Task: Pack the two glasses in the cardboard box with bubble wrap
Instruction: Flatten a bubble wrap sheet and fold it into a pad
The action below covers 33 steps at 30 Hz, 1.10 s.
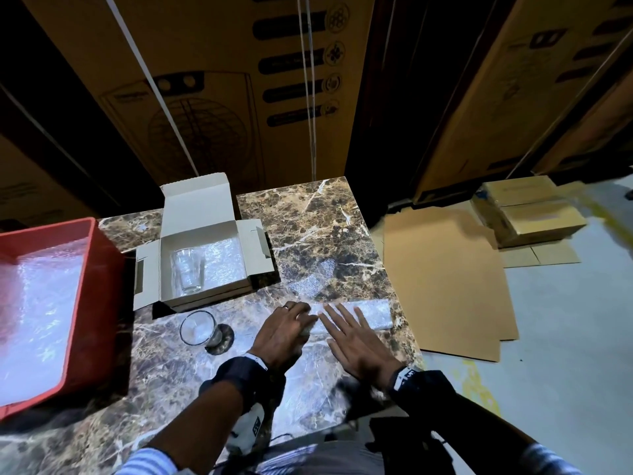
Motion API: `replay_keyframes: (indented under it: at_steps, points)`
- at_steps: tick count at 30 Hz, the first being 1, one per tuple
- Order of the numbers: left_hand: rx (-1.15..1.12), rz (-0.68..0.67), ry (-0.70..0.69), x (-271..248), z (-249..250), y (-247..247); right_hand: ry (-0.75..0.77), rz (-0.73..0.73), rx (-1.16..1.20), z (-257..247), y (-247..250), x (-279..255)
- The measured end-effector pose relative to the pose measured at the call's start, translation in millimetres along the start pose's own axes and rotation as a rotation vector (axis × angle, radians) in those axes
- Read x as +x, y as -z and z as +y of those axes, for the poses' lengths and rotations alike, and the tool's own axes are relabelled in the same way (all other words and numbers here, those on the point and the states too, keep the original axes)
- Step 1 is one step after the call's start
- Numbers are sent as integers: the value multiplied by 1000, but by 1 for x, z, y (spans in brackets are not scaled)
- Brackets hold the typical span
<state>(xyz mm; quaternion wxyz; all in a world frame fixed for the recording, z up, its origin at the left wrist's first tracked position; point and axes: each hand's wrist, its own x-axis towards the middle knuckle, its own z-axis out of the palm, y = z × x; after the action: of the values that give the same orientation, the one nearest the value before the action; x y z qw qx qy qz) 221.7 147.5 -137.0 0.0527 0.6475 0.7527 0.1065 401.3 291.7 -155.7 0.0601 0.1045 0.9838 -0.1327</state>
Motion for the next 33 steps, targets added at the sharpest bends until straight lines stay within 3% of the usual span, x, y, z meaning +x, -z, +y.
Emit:
replay_keyframes:
  at_steps: [6,10,15,22,29,33]
  points:
    - [-83,-8,208,-17,11,-12,-97,-34,-42,5,-9,-9]
    - [-48,48,199,-30,8,-24,-149,-50,-36,8,-8,-14]
    - [-24,-3,182,-41,-5,-32,-203,-56,-34,24,-2,-27]
    - [-151,51,215,-43,-12,-24,-259,-42,-12,38,5,-44]
    - [-393,123,335,-35,-14,-8,-225,-60,20,45,11,-47]
    - [-313,166,322,-25,-4,2,-214,-19,64,47,22,-44]
